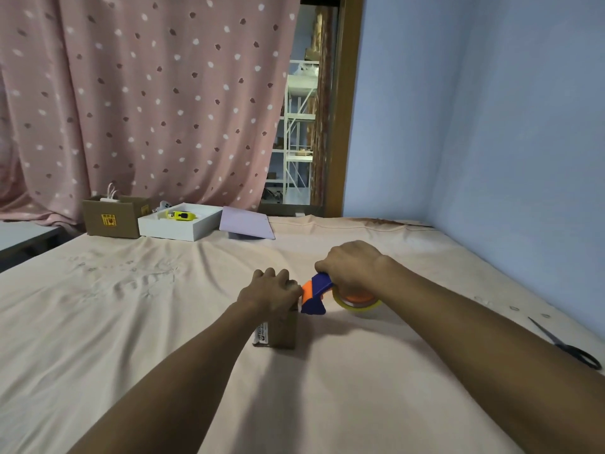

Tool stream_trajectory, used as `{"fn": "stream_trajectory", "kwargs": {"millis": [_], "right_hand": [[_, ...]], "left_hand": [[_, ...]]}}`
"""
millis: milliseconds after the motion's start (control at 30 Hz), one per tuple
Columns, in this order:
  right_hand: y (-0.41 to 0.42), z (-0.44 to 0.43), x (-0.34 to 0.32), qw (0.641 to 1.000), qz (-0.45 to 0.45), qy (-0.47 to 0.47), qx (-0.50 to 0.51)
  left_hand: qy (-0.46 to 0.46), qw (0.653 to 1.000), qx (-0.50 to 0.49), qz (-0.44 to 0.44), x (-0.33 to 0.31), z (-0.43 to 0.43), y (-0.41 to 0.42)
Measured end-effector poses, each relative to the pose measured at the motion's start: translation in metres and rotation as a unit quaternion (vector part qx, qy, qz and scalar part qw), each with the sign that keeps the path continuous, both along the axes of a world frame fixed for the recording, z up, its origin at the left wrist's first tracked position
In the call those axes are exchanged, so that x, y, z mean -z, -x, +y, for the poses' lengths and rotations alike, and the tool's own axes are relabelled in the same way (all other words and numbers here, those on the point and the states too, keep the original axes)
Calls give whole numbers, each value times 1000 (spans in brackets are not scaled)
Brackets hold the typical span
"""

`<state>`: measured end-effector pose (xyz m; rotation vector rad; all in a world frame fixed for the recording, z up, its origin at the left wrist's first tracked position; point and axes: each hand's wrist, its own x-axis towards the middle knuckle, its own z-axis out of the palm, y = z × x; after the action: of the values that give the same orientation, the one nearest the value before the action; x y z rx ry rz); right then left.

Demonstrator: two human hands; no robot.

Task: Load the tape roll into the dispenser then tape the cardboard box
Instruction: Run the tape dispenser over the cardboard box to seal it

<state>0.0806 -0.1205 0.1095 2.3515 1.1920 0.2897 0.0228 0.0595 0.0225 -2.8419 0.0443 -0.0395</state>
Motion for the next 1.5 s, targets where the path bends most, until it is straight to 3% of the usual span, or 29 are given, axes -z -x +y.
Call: {"fn": "stream_trajectory", "kwargs": {"millis": [533,733,867,1167,1500], "right_hand": [[15,23,-18,997,-28,73,8],[23,27,-35,992,-84,90,-35],[18,19,-22,996,-36,78,-3],[4,1,14,999,22,17,17],[-7,-54,78,969,127,-206,54]], "left_hand": [[-11,1000,8,5,-5,0,-4],[-21,1000,4,8,-6,-3,-2],[-8,1000,21,5,-2,1,-4],[4,1000,26,-14,1,1,-1],[64,998,16,-1,-1,5,1]]}}
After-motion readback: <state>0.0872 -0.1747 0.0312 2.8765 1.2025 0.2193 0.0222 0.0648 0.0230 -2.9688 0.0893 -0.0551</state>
